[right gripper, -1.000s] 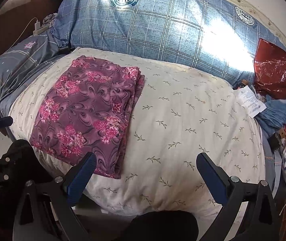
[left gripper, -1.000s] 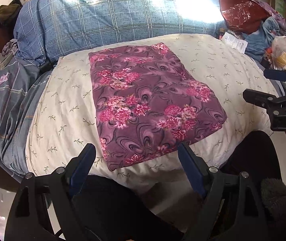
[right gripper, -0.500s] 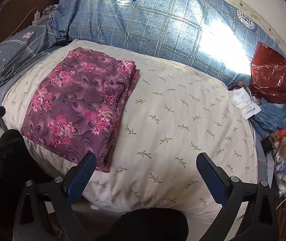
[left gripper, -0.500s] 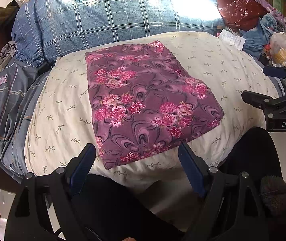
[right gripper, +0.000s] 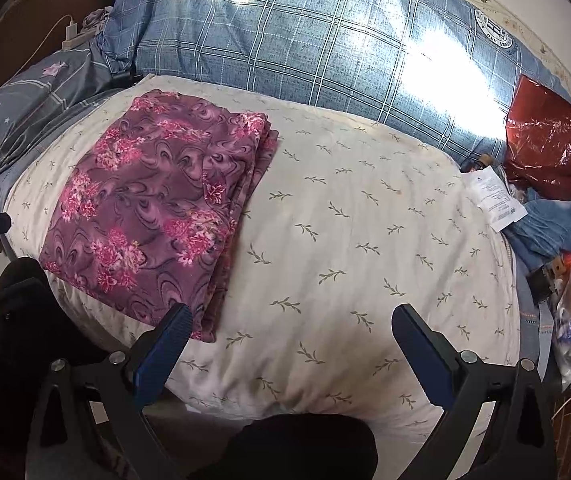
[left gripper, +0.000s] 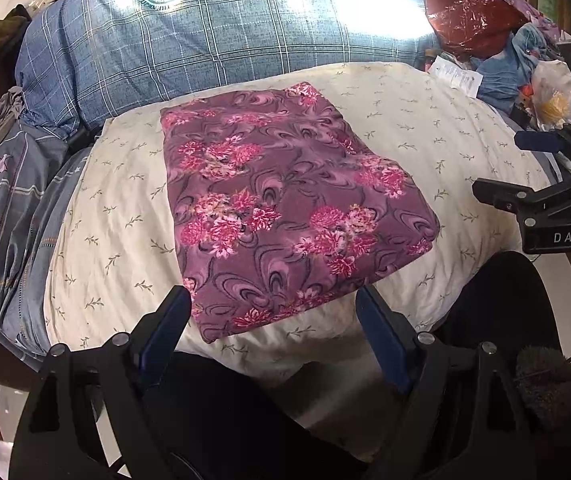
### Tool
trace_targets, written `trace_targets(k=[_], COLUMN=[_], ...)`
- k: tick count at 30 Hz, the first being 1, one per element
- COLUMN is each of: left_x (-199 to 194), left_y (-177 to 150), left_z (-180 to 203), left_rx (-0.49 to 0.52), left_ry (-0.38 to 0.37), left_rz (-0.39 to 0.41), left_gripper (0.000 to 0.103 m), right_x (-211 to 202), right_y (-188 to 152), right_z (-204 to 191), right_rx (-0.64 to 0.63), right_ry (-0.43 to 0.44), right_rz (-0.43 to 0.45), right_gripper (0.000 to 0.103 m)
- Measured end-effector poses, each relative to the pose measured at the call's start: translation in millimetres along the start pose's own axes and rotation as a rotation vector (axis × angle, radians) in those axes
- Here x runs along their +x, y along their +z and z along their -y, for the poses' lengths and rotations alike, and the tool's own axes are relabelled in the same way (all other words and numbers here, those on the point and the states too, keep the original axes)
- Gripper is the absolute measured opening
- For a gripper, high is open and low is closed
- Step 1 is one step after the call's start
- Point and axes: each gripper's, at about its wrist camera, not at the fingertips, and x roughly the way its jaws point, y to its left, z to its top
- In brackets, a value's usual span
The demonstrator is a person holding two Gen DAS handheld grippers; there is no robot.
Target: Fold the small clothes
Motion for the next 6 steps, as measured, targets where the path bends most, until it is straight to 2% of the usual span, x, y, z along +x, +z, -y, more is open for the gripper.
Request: trace_targets(k=[6], left_x=[5.2], left_y=[1.2], left_z=[-1.2], left_rx=[-0.007], left_ry=[-0.002], left_rz=[-0.022], left_gripper=[0.085], right_x=[3.5], right_y=[-0.8], right_z=[8.0], right_rx=[0.021], right_ry=[0.002], right_rz=[-0.004], right_gripper=[0.101])
